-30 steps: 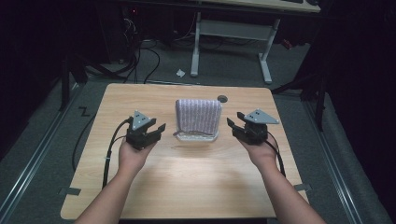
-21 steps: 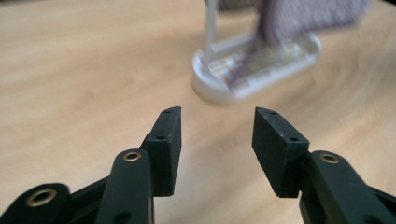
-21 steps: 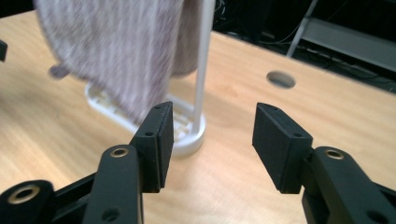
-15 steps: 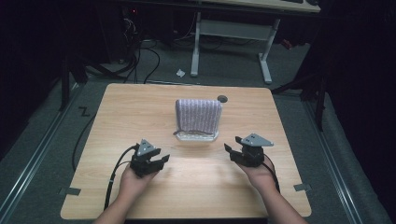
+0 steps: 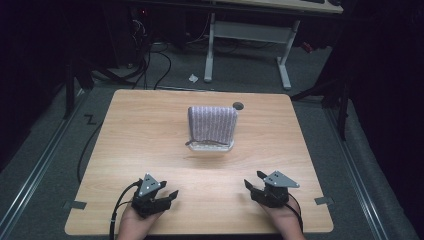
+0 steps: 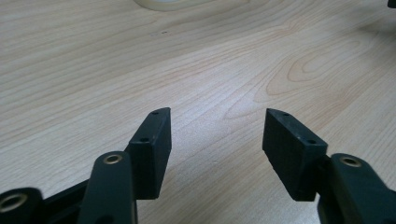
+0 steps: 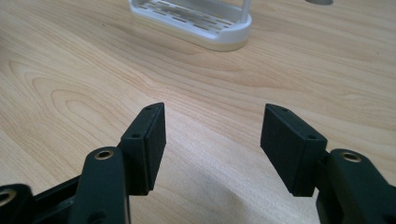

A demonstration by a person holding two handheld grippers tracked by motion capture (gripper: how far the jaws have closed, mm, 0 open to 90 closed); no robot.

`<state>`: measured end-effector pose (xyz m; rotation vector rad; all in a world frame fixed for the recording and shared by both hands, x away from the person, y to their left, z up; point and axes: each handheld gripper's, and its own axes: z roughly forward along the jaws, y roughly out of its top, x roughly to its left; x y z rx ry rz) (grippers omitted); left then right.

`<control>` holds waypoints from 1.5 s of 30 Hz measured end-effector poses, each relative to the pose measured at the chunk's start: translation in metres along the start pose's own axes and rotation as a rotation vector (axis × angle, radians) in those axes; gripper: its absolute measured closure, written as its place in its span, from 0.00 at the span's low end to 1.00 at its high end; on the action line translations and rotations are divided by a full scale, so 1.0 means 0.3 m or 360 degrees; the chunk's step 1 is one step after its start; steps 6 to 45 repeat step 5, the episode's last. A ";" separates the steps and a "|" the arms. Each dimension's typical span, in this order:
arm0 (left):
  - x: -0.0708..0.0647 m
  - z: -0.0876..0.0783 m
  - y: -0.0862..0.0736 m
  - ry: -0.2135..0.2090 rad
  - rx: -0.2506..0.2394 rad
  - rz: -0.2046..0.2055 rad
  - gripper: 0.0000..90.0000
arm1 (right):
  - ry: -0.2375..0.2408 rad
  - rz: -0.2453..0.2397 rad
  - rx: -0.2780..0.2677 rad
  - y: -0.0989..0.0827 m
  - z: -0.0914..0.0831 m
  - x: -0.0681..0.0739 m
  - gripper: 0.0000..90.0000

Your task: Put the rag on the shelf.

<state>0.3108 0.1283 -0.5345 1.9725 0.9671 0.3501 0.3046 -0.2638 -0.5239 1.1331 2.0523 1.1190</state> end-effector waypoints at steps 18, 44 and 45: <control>0.015 0.006 0.003 -0.0005 0.0008 -0.0007 0.43 | 0.0013 0.0035 0.0053 -0.022 0.019 -0.022 0.42; 0.015 0.006 0.003 -0.0005 0.0008 -0.0007 0.43 | 0.0013 0.0035 0.0053 -0.022 0.019 -0.022 0.42; 0.015 0.006 0.003 -0.0005 0.0008 -0.0007 0.43 | 0.0013 0.0035 0.0053 -0.022 0.019 -0.022 0.42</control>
